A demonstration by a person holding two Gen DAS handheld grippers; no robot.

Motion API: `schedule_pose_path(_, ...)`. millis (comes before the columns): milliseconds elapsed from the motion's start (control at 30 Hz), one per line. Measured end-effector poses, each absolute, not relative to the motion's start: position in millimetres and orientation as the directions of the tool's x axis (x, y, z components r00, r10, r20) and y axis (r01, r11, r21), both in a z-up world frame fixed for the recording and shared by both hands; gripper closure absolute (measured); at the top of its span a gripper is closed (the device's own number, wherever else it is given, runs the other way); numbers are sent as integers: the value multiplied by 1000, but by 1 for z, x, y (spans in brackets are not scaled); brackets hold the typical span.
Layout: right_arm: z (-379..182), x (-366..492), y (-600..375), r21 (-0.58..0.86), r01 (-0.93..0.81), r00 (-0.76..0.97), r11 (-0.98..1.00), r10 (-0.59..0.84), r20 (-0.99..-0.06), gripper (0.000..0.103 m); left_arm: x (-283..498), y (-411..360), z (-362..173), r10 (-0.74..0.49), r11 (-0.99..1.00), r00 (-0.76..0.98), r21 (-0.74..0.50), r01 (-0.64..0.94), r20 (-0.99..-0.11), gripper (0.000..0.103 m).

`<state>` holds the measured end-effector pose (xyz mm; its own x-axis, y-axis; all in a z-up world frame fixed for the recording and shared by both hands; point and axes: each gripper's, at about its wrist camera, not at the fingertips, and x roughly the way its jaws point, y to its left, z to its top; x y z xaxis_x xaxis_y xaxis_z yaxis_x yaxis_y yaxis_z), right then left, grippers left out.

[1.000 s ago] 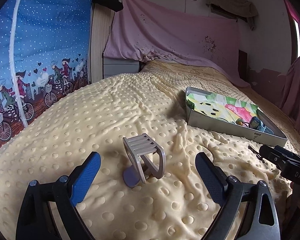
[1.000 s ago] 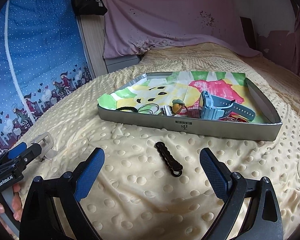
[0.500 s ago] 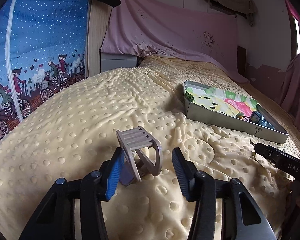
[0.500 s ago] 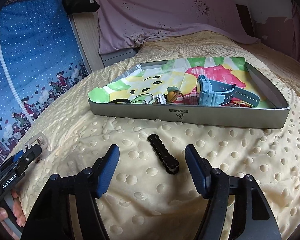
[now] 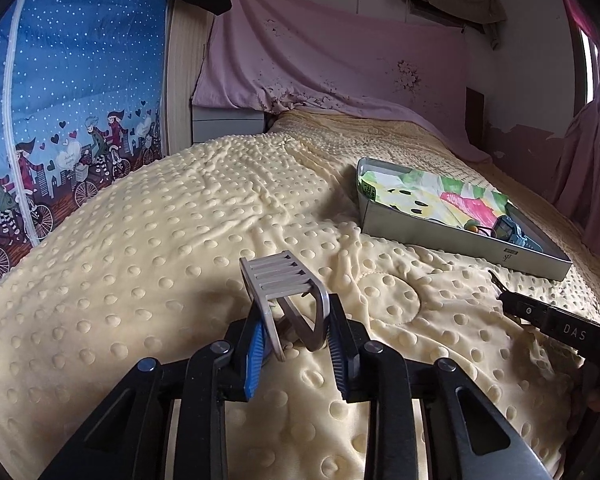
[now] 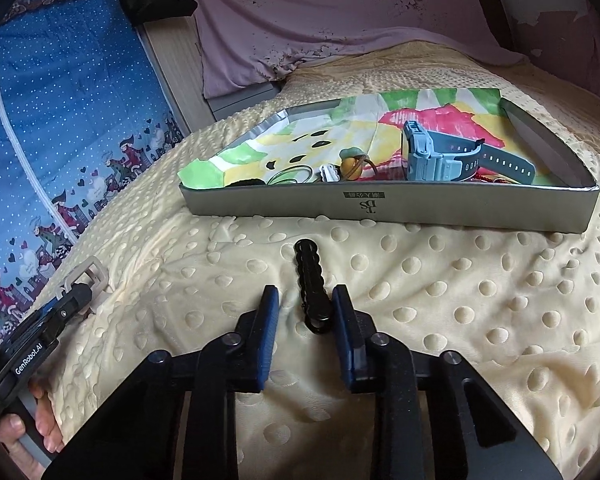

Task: Organize jewelry
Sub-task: 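Carry the phone stand in the left tool while the right tool carries the black clip to the tray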

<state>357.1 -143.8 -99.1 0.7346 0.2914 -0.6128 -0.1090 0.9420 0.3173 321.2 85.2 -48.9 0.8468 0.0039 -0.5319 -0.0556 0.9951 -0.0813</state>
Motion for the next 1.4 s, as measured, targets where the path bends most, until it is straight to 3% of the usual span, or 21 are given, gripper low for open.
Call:
schedule_pose_path(100, -98, 355, -142, 316, -124, 736, 940, 301, -606, 89, 320, 84, -48, 2, 996, 849, -78, -51, -528, 76)
schedule_pose_path(900, -80, 332, -118, 253, -285, 765, 925, 378, -521, 89, 307, 61, -39, -136, 991, 877, -70, 117, -460, 77)
schedule_pose_path(1400, -59, 314, -134, 299, -294, 833, 908, 397, -387, 89, 301, 31, -17, -200, 977, 883, -17, 213, -426, 77)
